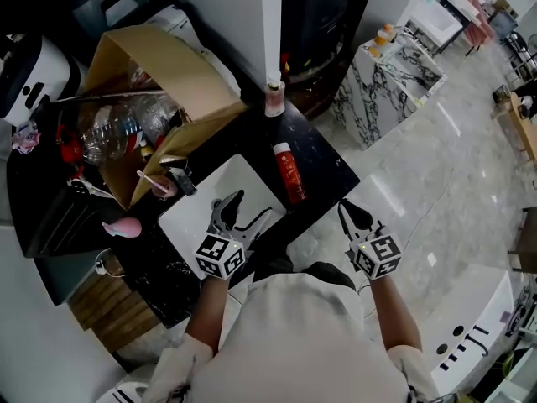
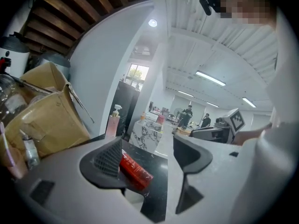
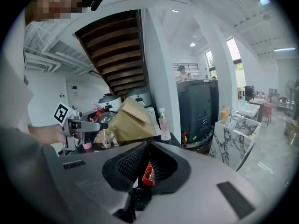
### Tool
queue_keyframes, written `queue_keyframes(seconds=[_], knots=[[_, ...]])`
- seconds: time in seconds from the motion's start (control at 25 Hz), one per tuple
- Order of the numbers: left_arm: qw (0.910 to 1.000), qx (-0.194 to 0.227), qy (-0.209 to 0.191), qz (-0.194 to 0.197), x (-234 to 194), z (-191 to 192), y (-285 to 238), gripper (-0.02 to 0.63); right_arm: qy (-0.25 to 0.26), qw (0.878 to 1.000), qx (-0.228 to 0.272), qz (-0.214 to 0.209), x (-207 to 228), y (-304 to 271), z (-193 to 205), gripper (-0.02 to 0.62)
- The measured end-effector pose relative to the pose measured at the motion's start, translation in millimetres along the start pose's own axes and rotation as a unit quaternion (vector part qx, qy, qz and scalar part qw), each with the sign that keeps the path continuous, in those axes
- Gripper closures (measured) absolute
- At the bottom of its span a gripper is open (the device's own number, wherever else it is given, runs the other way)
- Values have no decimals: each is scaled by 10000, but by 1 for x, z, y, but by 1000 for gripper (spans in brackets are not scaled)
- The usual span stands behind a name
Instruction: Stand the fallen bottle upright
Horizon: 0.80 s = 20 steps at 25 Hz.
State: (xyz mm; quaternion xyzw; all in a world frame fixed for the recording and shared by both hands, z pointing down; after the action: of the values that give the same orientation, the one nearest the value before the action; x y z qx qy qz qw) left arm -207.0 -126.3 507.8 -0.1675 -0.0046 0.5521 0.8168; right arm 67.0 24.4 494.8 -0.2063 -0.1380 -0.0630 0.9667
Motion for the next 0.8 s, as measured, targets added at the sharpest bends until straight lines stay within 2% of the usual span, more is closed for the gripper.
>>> queue_keyframes(seconds=[0.16,0.4,0.6,0.8], knots=[[9999,26,105,38,-7,-2,-4,270,-16,9999,-80,94,3,-6,-7,554],[9998,-83,154,-20,-8,-2,-9,270,-32,10000,-78,-4,11,-18,-15,554],[9995,-154,169,-240,-1,1,-18,270,-25,9997,-85,-214,33,-31,-19,554],[9975,-153,307,-624,9,-4,-36,269,70,9983,-219,-539,61,-50,-32,554]])
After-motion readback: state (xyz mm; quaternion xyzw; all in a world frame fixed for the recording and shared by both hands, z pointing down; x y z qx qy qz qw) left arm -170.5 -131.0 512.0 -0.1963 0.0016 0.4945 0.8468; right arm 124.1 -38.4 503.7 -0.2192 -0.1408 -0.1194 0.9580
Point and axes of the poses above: the fingertips, and each gripper's own axes: y backward along the fingers, x to its right, z out of its underside, the point moved 9 cm from there along y, backward along the fingers, and after that the axes turned 8 degrees about -y, right-handed, at the moved point
